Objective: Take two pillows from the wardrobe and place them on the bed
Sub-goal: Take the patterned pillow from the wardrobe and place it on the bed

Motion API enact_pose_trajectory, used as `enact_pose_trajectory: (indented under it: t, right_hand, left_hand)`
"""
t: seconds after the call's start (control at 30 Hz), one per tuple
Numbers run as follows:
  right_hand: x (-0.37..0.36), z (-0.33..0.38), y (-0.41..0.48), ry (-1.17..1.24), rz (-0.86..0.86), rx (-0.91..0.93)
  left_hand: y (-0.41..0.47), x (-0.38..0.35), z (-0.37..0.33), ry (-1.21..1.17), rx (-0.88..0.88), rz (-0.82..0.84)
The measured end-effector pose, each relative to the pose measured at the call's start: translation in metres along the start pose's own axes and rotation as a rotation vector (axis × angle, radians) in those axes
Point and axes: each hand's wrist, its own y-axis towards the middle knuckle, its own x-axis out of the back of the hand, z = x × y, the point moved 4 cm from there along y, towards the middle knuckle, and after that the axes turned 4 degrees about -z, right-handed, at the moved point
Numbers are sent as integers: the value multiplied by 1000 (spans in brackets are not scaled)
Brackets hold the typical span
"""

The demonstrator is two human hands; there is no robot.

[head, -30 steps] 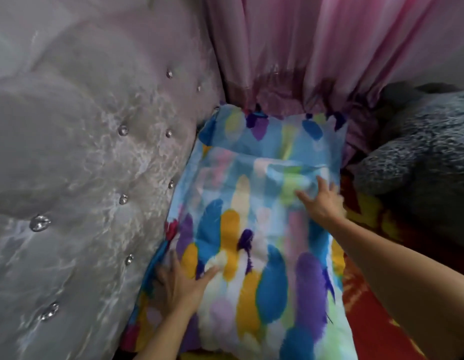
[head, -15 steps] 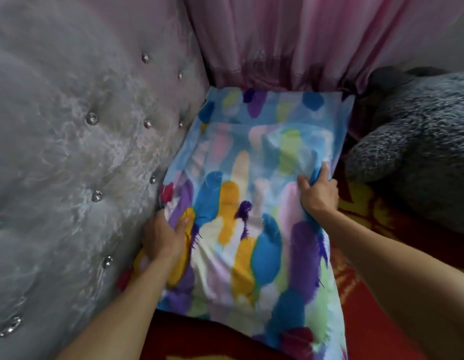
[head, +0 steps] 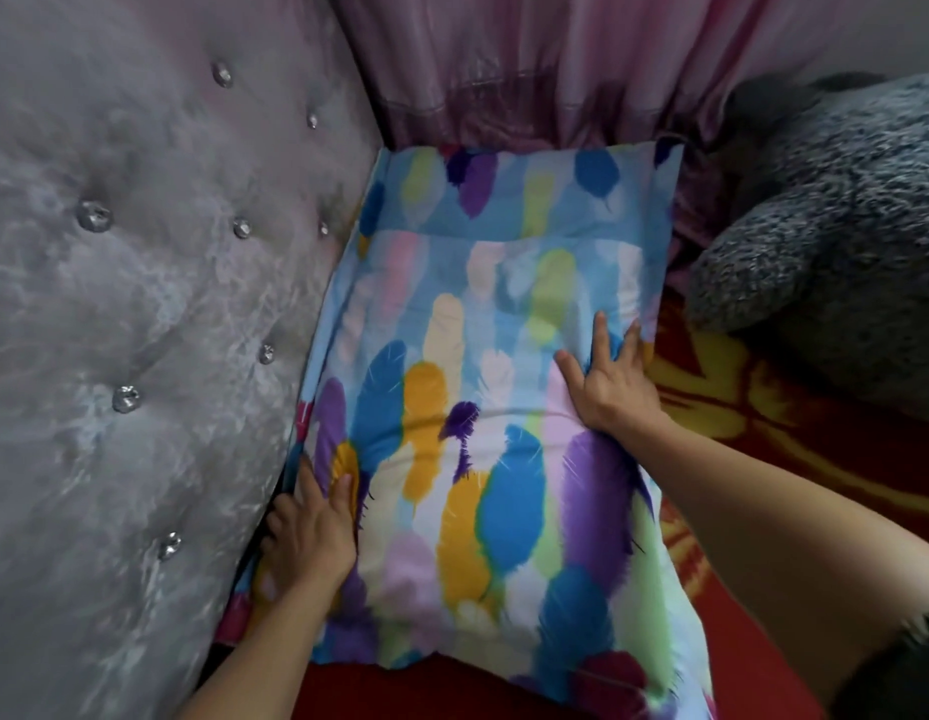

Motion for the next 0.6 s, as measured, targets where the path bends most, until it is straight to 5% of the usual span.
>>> enact_pose_trajectory:
  t: [0.23, 0.43, 0.6]
  right_hand:
    - [31, -18, -79, -118, 131, -26]
    - [83, -44, -206, -229, 259, 38]
    - [127, -22, -303, -208, 258, 47]
  left_hand:
    - [-53, 29, 1, 123, -45, 173]
    - [-171, 92, 14, 307, -239, 563]
    - [-257, 166, 19, 247, -340, 593]
